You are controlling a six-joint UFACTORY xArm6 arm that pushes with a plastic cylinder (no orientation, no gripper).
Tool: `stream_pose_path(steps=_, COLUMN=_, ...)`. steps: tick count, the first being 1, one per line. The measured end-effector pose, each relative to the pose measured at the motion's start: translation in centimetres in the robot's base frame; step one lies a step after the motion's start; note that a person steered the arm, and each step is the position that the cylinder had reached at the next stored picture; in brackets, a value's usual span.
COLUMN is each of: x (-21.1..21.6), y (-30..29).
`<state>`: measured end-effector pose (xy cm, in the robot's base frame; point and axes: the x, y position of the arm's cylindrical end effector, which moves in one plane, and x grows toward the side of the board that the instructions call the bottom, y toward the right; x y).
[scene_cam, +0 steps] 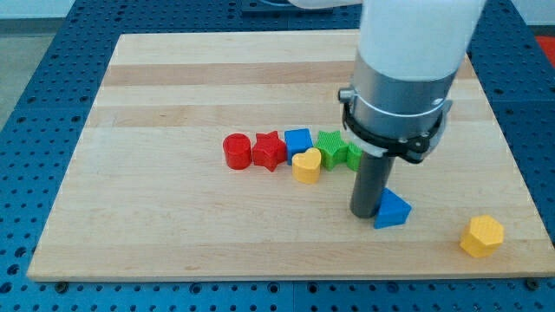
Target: Push the triangle above the hexagon
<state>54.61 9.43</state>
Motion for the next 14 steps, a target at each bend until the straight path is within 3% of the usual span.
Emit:
stream_pose_path(steps=3, x=-0.3, y=3.4)
stream_pose_path(steps=5, x=1.7, y=1.3)
stream_pose_path(steps=7, x=1.2, y=5.5)
stream_pose_path(steps=14, x=0.1, y=9.0)
